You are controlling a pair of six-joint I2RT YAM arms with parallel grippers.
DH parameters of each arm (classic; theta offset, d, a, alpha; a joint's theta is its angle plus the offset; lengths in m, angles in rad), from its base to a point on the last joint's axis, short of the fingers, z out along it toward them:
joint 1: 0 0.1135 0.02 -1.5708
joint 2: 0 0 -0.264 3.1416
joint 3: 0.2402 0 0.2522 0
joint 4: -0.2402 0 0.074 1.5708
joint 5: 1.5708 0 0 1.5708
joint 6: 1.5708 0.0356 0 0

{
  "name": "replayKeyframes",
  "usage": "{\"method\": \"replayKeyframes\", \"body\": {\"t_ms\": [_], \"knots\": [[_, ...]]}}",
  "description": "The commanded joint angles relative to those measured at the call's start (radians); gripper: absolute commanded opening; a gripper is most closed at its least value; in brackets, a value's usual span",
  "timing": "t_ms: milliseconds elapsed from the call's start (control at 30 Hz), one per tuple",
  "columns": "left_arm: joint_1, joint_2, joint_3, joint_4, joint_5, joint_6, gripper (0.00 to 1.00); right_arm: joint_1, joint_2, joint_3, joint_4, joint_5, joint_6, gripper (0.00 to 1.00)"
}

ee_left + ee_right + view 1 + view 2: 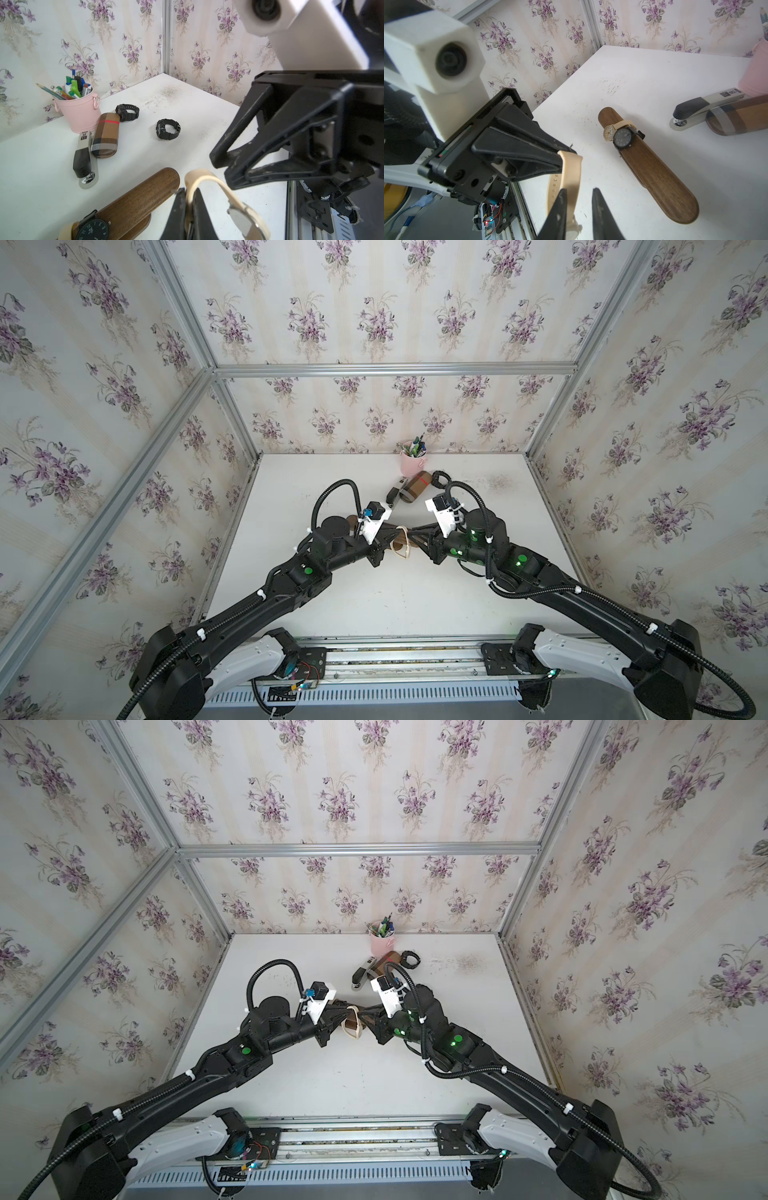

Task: Place watch on stand
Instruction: Pick up the watch at the center of the board.

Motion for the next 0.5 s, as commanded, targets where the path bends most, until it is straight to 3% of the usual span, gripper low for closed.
{"method": "replayKeyframes", "body": {"t_ms": [0, 467], "knots": [[0.001, -0.008, -0.002, 0.063, 0.057, 0.039, 0.04, 0.002, -0.004, -0.002, 0.039, -0.046, -0.019, 0.21], [0.006, 0.032, 0.011, 0.107, 0.104, 0.034, 0.05, 0.029, 0.006, -0.027, 0.103, -0.122, 0.003, 0.19]]}}
